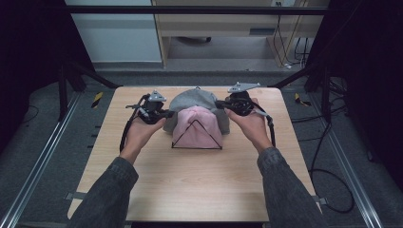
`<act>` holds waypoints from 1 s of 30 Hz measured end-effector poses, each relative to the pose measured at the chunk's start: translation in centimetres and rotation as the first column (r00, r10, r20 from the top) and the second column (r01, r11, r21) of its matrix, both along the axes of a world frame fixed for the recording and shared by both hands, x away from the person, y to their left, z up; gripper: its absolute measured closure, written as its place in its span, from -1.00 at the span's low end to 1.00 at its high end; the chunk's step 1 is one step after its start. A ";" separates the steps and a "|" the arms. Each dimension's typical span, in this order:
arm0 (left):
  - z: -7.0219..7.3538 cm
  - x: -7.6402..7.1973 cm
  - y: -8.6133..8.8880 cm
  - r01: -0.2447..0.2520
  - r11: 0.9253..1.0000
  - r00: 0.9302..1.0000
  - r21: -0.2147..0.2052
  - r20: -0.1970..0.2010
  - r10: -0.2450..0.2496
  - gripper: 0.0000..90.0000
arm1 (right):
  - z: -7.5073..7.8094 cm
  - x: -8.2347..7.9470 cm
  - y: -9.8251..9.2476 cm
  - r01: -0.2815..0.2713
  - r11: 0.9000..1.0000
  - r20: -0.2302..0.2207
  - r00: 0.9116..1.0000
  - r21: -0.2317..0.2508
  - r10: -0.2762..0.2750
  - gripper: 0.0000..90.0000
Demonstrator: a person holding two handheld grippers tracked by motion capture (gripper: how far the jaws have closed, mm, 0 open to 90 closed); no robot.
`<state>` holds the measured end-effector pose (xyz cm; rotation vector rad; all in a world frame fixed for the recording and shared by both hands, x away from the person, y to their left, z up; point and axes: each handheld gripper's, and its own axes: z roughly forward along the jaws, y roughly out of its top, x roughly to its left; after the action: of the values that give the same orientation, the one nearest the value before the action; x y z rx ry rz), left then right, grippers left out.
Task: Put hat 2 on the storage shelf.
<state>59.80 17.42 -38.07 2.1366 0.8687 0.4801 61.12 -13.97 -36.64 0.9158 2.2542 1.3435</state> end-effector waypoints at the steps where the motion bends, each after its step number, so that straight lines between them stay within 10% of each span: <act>1: -0.3 0.0 0.0 -0.001 1.000 1.000 0.000 -0.006 0.001 0.94 | -0.3 0.1 0.0 -0.002 1.000 -0.004 1.000 -0.007 0.002 0.98; 30: -1.6 -0.4 0.2 -0.026 1.000 0.999 -0.004 -0.028 0.026 0.80 | -1.6 -0.4 -0.4 -0.005 1.000 -0.053 0.999 -0.023 0.004 0.89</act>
<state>59.42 17.61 -39.65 2.1353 0.9130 0.4618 60.70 -14.41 -38.23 0.9498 2.3078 1.3069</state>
